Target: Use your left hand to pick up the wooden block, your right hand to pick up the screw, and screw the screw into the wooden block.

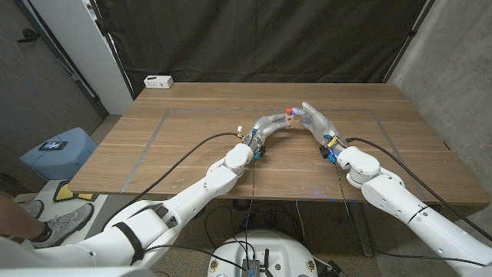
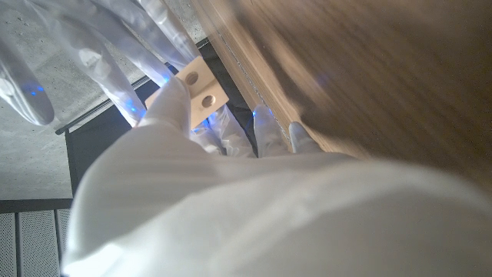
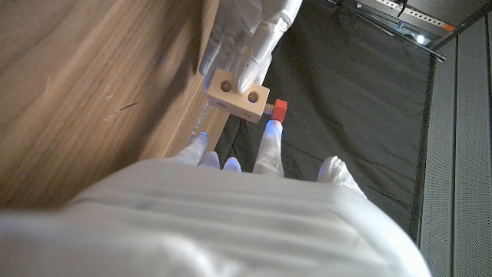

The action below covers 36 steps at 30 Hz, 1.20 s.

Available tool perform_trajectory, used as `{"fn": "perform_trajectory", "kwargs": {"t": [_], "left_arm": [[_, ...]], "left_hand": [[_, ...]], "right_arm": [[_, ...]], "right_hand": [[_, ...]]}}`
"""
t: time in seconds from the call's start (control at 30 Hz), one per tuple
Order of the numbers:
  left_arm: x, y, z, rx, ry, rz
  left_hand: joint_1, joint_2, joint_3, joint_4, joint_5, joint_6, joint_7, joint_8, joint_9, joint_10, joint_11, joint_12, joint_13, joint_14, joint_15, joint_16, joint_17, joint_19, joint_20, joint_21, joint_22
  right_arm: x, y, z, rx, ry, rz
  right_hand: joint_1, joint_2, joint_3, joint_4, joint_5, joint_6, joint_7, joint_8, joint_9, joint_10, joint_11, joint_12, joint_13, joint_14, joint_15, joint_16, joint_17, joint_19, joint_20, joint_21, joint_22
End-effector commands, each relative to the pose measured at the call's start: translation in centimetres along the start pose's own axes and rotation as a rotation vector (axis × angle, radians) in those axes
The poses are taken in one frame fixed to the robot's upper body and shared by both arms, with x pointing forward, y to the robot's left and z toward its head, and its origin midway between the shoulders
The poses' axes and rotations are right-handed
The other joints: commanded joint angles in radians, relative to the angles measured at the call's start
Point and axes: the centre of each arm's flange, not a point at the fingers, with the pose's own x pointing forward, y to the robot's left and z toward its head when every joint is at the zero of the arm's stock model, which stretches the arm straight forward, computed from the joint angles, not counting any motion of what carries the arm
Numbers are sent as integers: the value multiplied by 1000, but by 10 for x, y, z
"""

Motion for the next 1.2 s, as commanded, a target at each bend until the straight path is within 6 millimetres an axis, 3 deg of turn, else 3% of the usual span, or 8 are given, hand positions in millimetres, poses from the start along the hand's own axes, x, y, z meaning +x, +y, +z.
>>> {"fn": "perform_trajectory", "kwargs": {"t": [0.03,1.2], "left_arm": [[3,1,1,0,0,-4],[5,1,1,8,4,-9]], "left_hand": [[-3,0,5,1,8,12,4,8,4,-3,-2,6,4,4,-81,7,3,5,8,4,4],[-3,0,5,0,8,11,3,7,4,-4,-2,6,3,3,-82,7,3,5,9,4,4]], "right_arm": [[-2,0,1,-9,4,0],[2,7,5,-54,-2,69]], "right_hand": [[-9,3,6,-1,4,13,-2,2,3,2,-5,7,3,-39,-6,6,3,9,-1,5,3],[-19,2,8,2,4,23,-7,-3,3,-4,-16,1,3,-53,-5,2,5,1,2,1,3]]}}
